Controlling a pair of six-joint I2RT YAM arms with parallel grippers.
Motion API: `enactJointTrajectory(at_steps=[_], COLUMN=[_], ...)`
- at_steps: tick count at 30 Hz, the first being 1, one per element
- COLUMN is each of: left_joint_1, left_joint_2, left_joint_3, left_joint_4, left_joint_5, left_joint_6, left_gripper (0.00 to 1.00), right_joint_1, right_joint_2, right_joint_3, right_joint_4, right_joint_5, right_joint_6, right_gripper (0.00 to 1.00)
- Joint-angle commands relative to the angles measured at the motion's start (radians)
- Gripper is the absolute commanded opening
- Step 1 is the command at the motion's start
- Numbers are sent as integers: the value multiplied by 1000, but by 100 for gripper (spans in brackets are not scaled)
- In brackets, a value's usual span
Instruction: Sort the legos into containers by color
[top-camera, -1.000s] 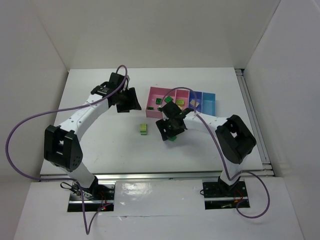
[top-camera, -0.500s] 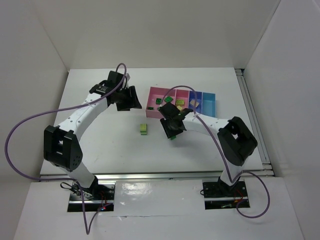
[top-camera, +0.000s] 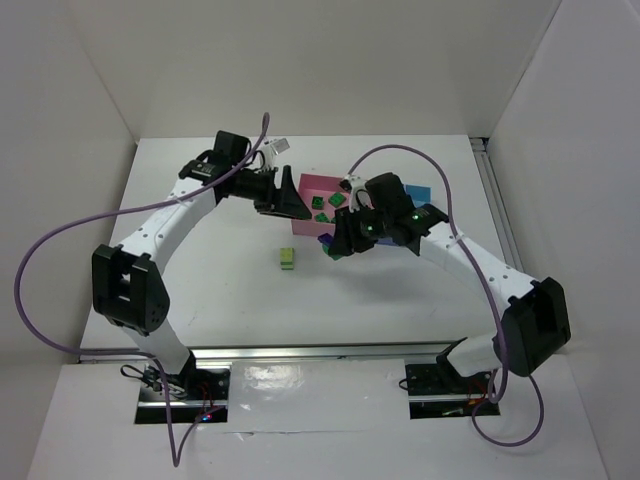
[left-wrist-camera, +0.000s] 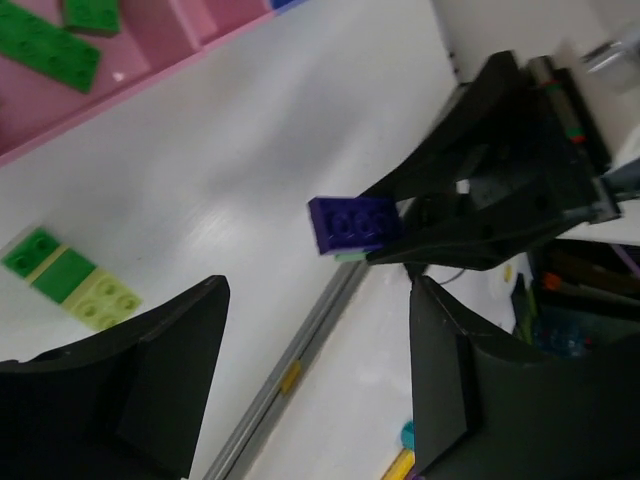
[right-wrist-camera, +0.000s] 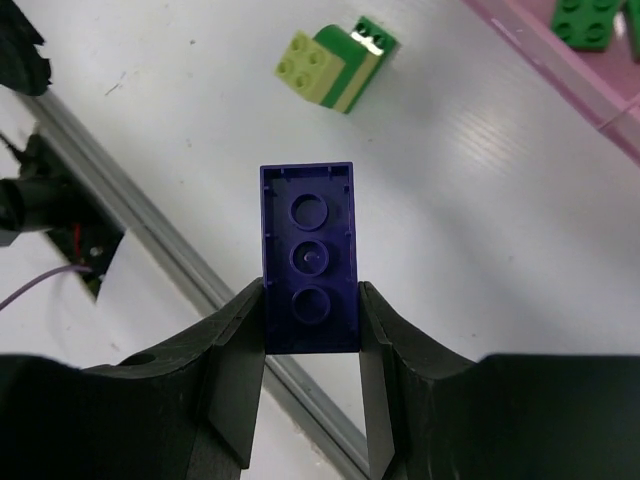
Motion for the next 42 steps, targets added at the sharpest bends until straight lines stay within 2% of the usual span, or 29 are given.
enactJointTrajectory(at_steps=[1, 2, 4, 7, 10, 11, 14, 20, 24, 27, 28, 30, 33, 36, 40, 42], left_joint_1=[15, 15, 6, 6, 6, 6, 6, -14, -24, -59, -59, -68, -68, -77, -77, -77], left_joint_2=[-17, -17, -27, -14, -14, -14, -14, -25, -13, -13, -13, -13, -13, -13, -25, -25], left_joint_3=[-23, -41, -72, -81, -106, -106, -130, -190, -213, -252, -252, -293, -344, -353, -419, -454], left_joint_4=[100, 177, 225, 225, 225, 225, 202, 236, 343, 520, 521, 639, 806, 849, 1041, 1188], left_joint_5=[197, 216, 256, 328, 369, 439, 477, 431, 484, 485, 475, 475, 465, 445, 435, 435], left_joint_6=[-10, -21, -21, 25, 56, 83, 94, 81, -22, -126, -154, -211, -332, -390, -517, -613], left_gripper=[76, 76, 76, 78, 81, 82, 84, 84, 84, 86, 86, 86, 83, 82, 75, 70], right_joint_1=[-21, -33, -62, -98, -116, -131, -159, -181, -199, -199, -199, -199, -199, -199, -199, -199], right_joint_2=[-22, -22, -12, 16, 25, 25, 25, 25, 13, 4, 4, 4, 13, 22, 22, 22], right_joint_3=[6, 6, 17, 38, 38, 38, 38, 47, 24, -3, -12, -13, -13, -3, -3, -3], right_joint_4=[12, 12, 0, 0, 0, 0, 17, 65, 211, 334, 354, 385, 396, 396, 396, 396], right_joint_5=[-158, -191, -301, -451, -531, -556, -585, -604, -581, -581, -581, -581, -591, -591, -602, -602], right_joint_6=[-22, -22, -31, -40, -40, -40, -31, 10, 125, 219, 233, 268, 268, 268, 268, 268], right_gripper=[18, 18, 18, 18, 18, 18, 18, 18, 18, 18, 18, 18, 18, 18, 18, 18])
